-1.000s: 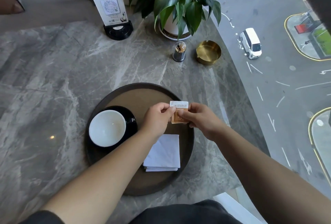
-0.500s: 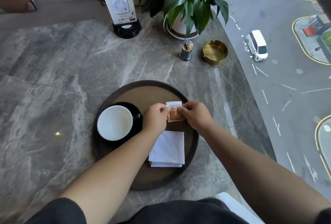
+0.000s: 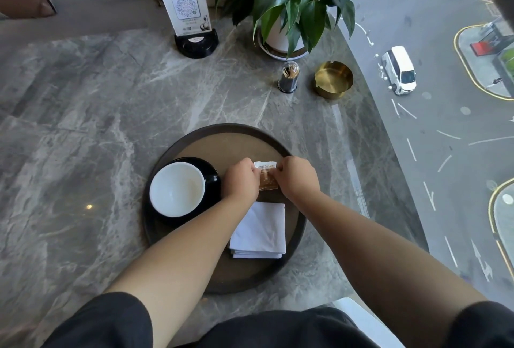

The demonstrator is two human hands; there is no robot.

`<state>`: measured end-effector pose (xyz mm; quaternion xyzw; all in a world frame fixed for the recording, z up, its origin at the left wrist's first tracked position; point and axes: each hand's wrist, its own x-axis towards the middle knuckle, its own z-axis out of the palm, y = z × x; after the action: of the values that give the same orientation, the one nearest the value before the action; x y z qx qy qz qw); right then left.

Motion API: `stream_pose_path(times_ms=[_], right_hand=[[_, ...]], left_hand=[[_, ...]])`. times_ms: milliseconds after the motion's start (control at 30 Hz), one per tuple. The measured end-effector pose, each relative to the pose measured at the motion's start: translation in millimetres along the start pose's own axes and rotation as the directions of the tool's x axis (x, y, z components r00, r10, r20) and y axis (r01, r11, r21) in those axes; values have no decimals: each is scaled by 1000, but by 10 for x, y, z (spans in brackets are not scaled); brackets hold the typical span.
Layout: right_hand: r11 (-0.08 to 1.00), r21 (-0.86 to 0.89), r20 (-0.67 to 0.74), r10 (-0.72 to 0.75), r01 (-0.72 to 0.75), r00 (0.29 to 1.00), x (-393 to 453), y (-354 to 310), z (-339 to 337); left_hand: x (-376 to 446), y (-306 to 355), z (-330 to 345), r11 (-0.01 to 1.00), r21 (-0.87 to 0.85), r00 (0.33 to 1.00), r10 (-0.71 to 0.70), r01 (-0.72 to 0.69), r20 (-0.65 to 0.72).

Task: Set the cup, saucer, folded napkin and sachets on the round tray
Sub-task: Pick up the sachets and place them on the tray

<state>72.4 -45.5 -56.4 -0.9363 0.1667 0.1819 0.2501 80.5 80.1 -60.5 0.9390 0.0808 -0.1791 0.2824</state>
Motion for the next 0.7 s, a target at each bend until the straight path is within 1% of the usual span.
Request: stream_pose_path(times_ms=[300, 433, 500, 567, 600, 633, 700], right_hand=[[998, -46, 1, -51, 51, 999, -52, 9, -38], [996, -51, -32, -74, 73, 997, -100, 27, -68], [992, -80, -63, -107, 102, 992, -127, 42, -101], [980, -138, -109, -161, 145, 981, -165, 83, -153], [969, -177, -139, -200, 174, 970, -185, 112, -185], [955, -213, -160, -244, 208, 956, -208, 148, -230], [915, -277, -193, -352, 293, 916, -251, 228, -340]], left_hand=[[-55, -15, 14, 999, 26, 998, 42, -41, -40], [-116, 21, -50, 998, -65, 998, 21, -25, -66], [-158, 38, -109, 995, -88, 997, 30, -37, -75], [-222, 45, -179, 991, -6, 987, 136, -136, -81], [-252, 39, -207, 972, 73, 969, 231, -225, -84], [-288, 41, -254, 935, 168, 942, 329, -313, -72], [-321, 65, -314, 801, 379, 859, 511, -463, -30]])
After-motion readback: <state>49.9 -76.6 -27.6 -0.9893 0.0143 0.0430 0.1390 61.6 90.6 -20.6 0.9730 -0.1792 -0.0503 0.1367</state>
